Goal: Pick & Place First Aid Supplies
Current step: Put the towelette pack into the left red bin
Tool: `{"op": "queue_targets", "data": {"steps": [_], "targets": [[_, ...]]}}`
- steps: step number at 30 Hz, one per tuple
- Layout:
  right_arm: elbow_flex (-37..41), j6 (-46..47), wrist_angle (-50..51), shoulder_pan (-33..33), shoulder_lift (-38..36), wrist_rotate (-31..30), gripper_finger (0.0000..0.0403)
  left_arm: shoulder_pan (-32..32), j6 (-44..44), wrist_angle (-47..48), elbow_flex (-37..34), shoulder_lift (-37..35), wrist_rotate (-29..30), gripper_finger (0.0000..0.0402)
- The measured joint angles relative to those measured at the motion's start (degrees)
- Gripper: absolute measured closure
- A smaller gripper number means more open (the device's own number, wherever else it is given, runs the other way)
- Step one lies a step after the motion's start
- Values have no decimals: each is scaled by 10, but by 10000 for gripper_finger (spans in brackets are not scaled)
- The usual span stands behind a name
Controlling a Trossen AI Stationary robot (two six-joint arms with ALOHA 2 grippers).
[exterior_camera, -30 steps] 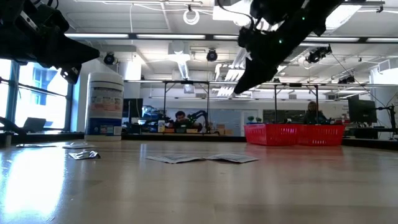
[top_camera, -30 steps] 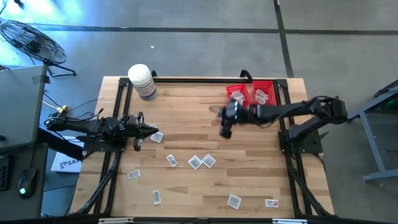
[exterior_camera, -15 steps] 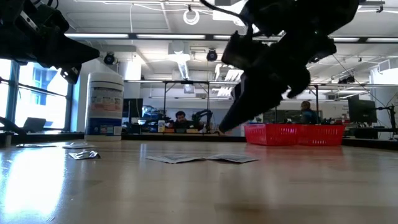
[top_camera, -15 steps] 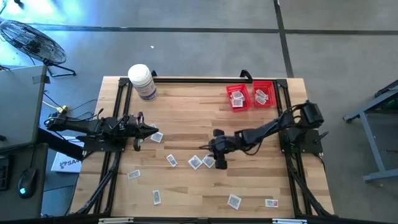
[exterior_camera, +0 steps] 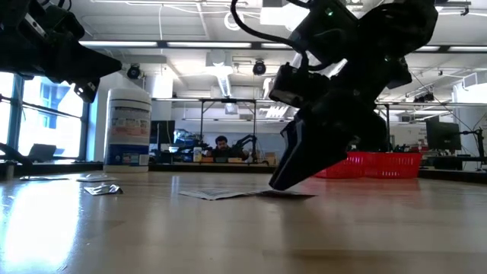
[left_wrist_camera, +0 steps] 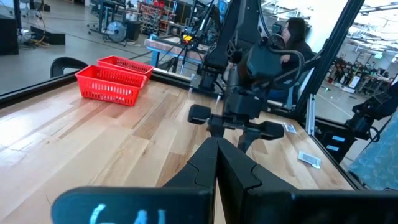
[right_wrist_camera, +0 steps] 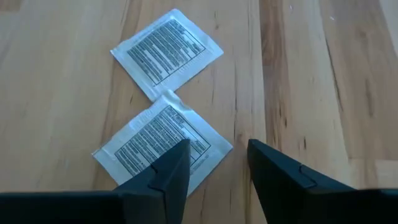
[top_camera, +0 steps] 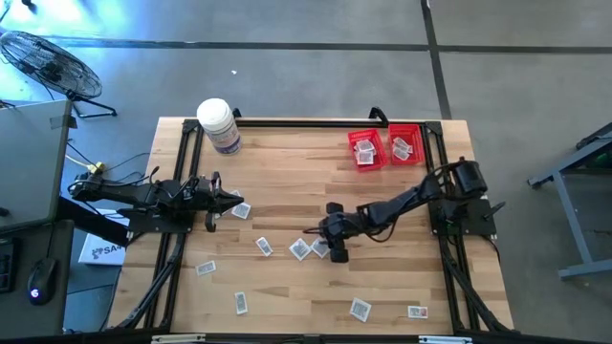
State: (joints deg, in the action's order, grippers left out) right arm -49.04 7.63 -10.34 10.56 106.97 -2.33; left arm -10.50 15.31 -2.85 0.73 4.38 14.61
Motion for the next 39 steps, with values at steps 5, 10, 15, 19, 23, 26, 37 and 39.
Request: {"op": "queue_targets", "data": {"steps": [5, 10, 15, 19, 23, 26, 37, 39], "targets": [[0, -12, -5, 0, 7, 3, 261, 0, 0, 0, 0, 0, 0, 401], [-1, -34, -1, -1, 7, -6, 284, 0, 0, 0, 0, 0, 0, 401], [-2, -21, 21, -13, 8, -1, 322, 0, 0, 0, 0, 0, 0, 401], [-2, -16, 30, -23, 8, -1, 352, 0, 0, 0, 0, 0, 0, 401], [-2, -11, 33, -27, 8, -2, 384, 0, 0, 0, 0, 0, 0, 401], [-1, -10, 34, -28, 8, -5, 400, 0, 0, 0, 0, 0, 0, 401], [3, -5, 51, -29, -34, -25, 393, 0, 0, 0, 0, 0, 0, 401], [2, -11, 44, -29, -45, -36, 387, 0, 0, 0, 0, 0, 0, 401]]}}
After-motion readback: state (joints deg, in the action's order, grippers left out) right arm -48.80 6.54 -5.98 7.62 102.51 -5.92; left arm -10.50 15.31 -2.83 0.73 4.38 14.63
